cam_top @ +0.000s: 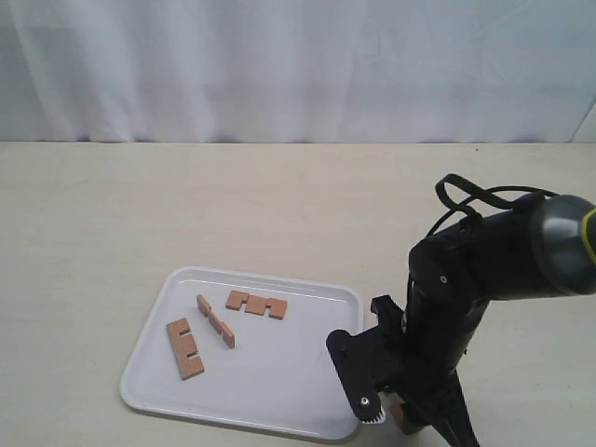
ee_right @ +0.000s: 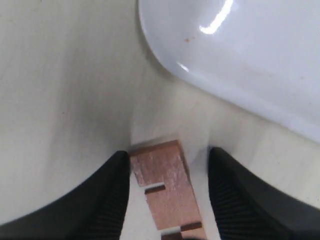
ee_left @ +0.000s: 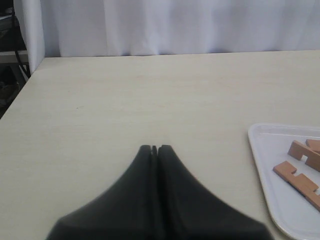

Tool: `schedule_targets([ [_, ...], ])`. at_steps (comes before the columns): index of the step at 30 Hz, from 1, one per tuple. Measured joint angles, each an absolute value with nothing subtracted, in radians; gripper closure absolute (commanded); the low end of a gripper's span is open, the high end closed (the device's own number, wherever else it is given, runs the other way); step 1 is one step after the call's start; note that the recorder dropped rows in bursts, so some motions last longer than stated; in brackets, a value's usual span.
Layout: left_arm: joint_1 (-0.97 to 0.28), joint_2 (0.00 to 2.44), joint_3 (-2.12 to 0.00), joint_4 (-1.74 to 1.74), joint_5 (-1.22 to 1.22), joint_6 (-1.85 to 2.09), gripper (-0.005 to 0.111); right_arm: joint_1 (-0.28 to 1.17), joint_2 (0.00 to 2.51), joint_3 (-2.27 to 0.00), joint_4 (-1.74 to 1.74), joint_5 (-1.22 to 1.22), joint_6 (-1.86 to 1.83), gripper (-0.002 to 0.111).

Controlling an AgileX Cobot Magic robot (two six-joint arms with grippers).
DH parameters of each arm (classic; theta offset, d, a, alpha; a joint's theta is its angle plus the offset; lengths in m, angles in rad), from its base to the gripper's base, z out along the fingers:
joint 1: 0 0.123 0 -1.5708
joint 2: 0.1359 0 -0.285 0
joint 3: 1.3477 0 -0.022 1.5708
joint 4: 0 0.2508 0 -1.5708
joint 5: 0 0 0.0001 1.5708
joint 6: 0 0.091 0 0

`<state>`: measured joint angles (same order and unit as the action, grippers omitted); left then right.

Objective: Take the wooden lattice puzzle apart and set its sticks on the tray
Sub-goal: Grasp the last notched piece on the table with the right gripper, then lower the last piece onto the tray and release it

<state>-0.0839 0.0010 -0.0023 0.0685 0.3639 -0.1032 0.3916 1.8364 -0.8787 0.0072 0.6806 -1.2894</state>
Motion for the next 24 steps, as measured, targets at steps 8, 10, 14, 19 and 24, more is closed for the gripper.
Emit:
schedule_targets([
  [8,-0.084,0.001,-0.002,0.068,0.364,-0.103,0.107,0.392,1.835,-0.854,-0.011,0.655,-1.272,0.104],
  [10,-0.084,0.001,-0.002,0.068,0.364,-0.103,0.107,0.392,1.833,-0.854,-0.011,0.657,-1.251,0.104],
  [14,-0.084,0.001,-0.002,0.068,0.364,-0.103,0.107,0.392,1.773,-0.897,-0.033,0.667,-1.18,0.104],
  [19,-0.084,0.001,-0.002,0.068,0.364,-0.103,0.107,0.392,1.717,-0.993,-0.04,0.734,-1.062,0.104],
  [24,-0.084,0.001,-0.002,0.068,0.364,-0.103,0.107,0.394,1.718,-1.111,0.125,0.765,-1.001,0.104],
])
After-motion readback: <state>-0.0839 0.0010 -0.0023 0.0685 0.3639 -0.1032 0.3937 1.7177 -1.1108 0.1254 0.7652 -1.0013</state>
